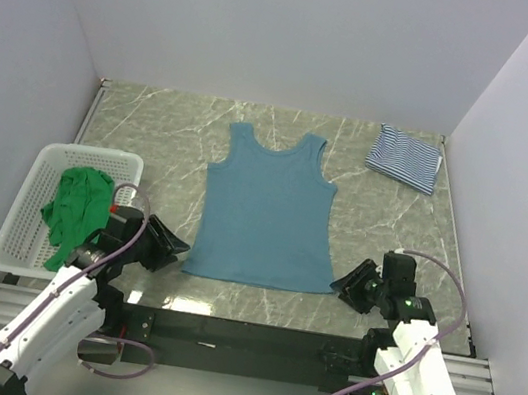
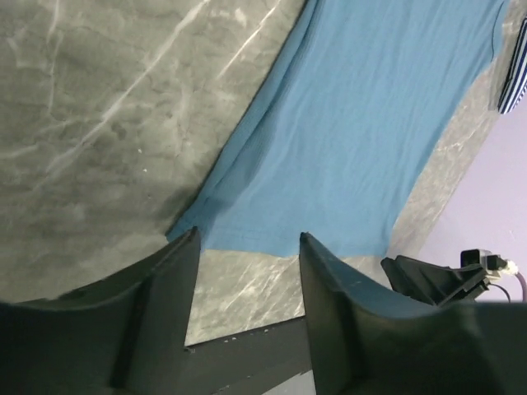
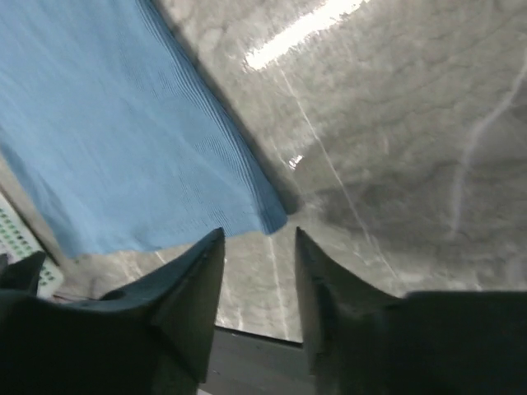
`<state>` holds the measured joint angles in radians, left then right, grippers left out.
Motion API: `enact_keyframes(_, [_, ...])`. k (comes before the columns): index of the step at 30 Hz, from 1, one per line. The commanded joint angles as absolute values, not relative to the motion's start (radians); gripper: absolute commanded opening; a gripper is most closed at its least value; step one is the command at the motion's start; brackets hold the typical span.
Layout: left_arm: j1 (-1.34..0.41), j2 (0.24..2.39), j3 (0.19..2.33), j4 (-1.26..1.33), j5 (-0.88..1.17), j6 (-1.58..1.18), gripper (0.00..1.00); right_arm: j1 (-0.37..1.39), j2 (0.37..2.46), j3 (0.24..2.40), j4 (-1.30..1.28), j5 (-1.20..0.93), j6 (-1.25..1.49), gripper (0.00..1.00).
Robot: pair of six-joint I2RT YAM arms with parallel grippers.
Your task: Fold and stack the tank tops
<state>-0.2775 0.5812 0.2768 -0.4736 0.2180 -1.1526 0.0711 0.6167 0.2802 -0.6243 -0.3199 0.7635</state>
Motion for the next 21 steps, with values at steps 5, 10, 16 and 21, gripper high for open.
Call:
enact_keyframes(5, [-0.282,0.621,0.512,-0.535,0.100,-1.080,0.61,0.074,0.528,0.393,-0.686,-0.270,0.713,0.57])
enact_keyframes(10, [-0.279,0.868,0.673,-0.448,0.003,-0.957,0.59,0.364,0.555,0.472,-0.608,-0.111,0.814,0.55])
enact_keyframes(16, [-0.264,1.239,1.033,-0.489,-0.049,-0.801,0.52,0.919,0.920,0.650,-0.440,0.201,1.001,0.46])
enact_keyframes(21, [-0.201,1.315,1.153,-0.543,-0.071,-0.733,0.52,1.143,1.370,0.961,-0.414,0.310,1.002,0.40])
